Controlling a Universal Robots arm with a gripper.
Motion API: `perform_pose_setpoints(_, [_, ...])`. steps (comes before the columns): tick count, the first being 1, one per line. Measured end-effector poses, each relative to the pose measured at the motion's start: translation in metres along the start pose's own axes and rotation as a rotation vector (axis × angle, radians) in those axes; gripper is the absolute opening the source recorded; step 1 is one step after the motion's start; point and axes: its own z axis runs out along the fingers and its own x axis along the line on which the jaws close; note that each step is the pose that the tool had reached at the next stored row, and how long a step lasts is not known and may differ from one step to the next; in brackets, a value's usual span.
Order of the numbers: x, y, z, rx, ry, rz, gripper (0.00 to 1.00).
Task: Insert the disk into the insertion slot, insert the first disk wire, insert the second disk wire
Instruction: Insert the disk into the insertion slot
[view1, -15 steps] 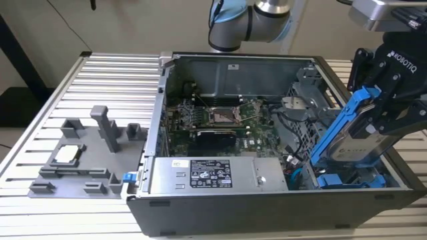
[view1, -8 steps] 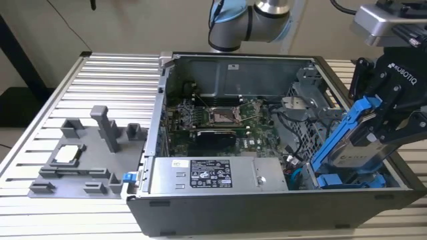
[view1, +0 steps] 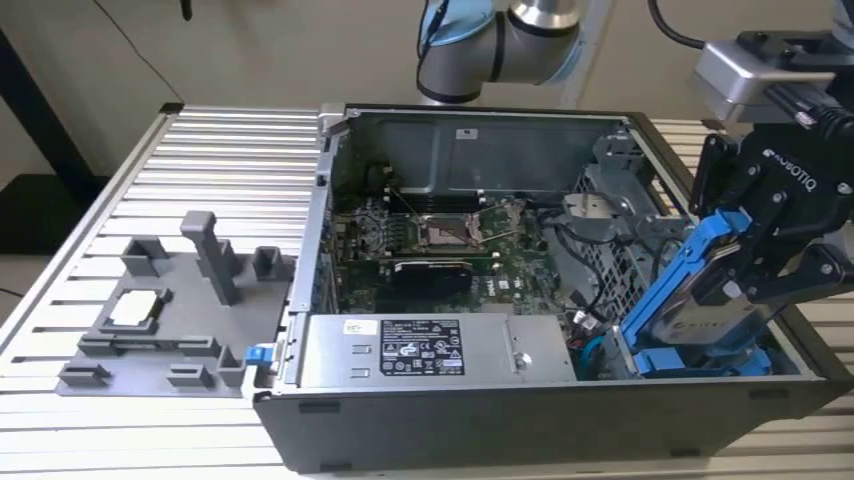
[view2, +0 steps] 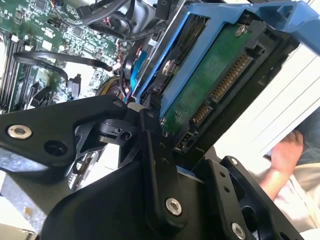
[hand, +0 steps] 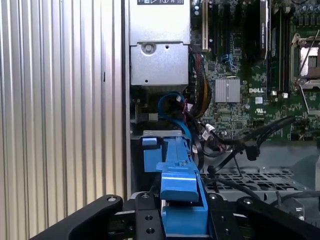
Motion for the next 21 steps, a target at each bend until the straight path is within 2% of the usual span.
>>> perform_pose_setpoints(9, [-0.0001,-0.0004,0.0161,0.0002,-0.0001,0.000,0.33])
perform_pose_setpoints(17, [-0.0001,-0.0005,0.0170,0.0008,-0.0001,0.000,0.33])
perform_pose_setpoints(18, [-0.0001,-0.0005,0.0169,0.0007,0.0000,0.000,0.34])
perform_pose_setpoints(19, [-0.0001,-0.0005,0.0169,0.0008,0.0000,0.000,0.40])
perform_pose_setpoints(21, [-0.0001,-0.0005,0.0169,0.0010,0.0000,0.000,0.40])
